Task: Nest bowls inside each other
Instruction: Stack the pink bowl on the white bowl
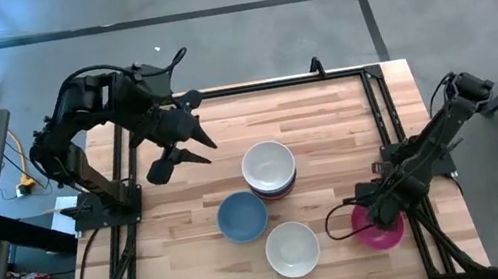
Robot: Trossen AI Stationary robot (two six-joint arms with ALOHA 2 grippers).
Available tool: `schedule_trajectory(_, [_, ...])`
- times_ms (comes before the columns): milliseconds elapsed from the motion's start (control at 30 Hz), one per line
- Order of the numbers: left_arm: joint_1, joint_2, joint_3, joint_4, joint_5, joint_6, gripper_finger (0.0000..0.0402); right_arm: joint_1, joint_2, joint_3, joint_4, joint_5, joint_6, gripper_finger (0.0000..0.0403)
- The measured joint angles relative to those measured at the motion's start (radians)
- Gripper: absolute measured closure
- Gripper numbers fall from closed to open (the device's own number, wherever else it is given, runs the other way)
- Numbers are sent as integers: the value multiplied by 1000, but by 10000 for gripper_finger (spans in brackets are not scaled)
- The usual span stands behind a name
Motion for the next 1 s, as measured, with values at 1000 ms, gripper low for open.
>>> schedule_trajectory(1000, [45, 0, -95, 14, 5, 13, 259, -86, -50, -136, 110, -110, 13, 391])
